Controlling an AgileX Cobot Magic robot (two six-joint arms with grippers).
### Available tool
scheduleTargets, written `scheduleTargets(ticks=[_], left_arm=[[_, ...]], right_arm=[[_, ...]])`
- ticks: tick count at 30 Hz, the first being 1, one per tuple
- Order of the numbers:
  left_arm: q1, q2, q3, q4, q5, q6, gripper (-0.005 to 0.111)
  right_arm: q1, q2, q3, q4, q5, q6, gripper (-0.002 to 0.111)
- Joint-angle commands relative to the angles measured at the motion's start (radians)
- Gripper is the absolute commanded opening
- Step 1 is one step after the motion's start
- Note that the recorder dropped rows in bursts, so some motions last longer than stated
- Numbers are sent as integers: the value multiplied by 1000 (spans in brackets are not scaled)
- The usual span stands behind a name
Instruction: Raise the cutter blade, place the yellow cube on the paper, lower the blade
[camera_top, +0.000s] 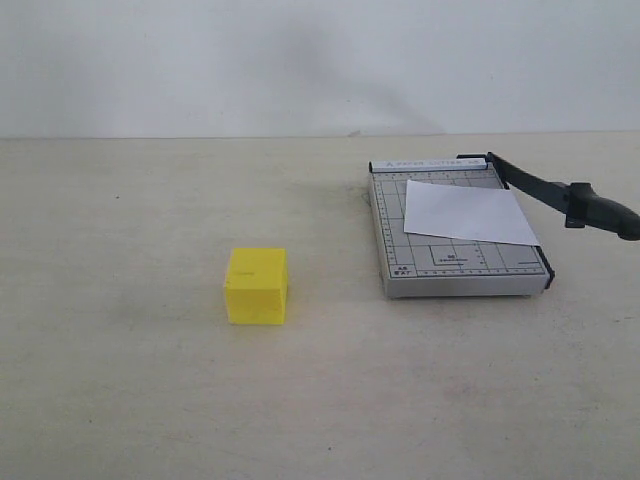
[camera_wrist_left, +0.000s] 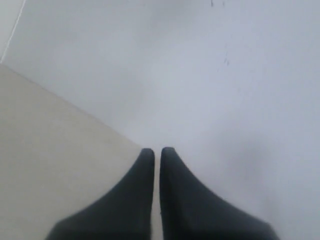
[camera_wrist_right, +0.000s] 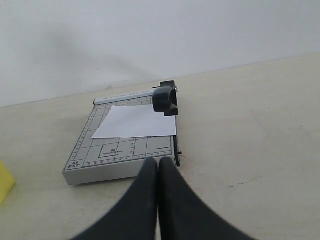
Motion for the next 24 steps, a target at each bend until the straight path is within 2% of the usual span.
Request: scheduleTargets(ticks=[1, 7, 9, 11, 14, 18, 22, 24], left_arm=[[1, -4, -2, -111, -98, -25, 4], [1, -4, -2, -101, -117, -25, 4], [1, -4, -2, -109, -94, -71, 4], [1, -4, -2, -100, -37, -68, 4], [1, -4, -54, -74, 123, 35, 6], [1, 25, -118, -146, 248, 261, 25], [1, 157, -172, -392, 261, 580, 59], [1, 246, -210, -518, 271, 739, 69]], right_arm=[[0, -6, 4, -3, 3, -2, 0], [0, -6, 4, -3, 3, -2, 0], [0, -6, 4, -3, 3, -2, 0], [0, -6, 4, -3, 3, -2, 0], [0, -6, 4, -3, 3, -2, 0], [0, -6, 4, -3, 3, -2, 0], [0, -6, 4, -3, 3, -2, 0], [0, -6, 4, -3, 3, -2, 0]])
